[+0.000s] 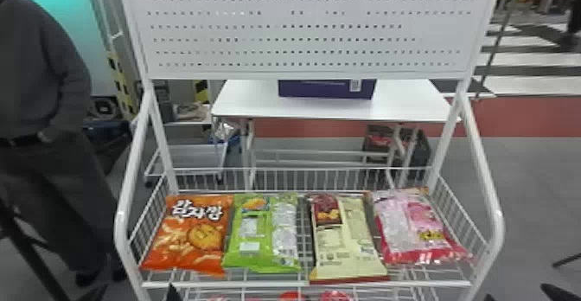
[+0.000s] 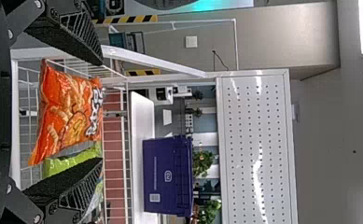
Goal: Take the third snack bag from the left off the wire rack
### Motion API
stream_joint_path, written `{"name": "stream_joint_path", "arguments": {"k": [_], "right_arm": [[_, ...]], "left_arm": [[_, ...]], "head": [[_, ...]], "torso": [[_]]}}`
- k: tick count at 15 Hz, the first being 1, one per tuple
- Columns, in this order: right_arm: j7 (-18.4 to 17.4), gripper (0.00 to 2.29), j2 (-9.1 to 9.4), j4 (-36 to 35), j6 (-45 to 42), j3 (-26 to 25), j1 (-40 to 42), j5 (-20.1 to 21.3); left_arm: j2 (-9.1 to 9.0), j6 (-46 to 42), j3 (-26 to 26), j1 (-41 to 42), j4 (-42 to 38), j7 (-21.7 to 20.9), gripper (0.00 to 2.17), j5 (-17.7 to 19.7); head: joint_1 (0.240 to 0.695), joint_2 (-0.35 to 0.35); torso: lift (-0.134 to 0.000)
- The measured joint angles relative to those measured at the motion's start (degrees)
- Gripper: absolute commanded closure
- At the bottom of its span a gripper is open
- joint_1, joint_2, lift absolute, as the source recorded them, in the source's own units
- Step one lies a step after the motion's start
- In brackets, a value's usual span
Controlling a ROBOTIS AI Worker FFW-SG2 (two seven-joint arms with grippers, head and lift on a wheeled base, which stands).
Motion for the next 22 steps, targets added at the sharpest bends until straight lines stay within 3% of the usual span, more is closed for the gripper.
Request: {"name": "stream_joint_path", "arguments": {"k": [12, 16, 22], "right_arm": [[-0.09, 0.09, 0.2, 1.32, 0.06, 0.97, -1.99, -0.03], [-0.88, 0.09, 0.76, 7.45, 8.4, 9.22, -16.53, 2.74], [-0.34, 0.09, 6.71, 23.67, 21.38, 21.42, -40.88, 6.95]], "left_arm": [[-0.14, -0.05, -0.93, 0.15, -0.28, 0.08, 0.17, -0.32], [-0.17, -0.18, -2.15, 0.0, 0.14, 0.04, 0.17, -0.85], [0.02, 0.0, -3.01, -1.33, 1.82, -0.01, 0.17, -0.81]], "head": [[0.499, 0.0], [0.499, 0.0], [0.499, 0.0]], "torso": [[0.0], [0.0], [0.0]]}}
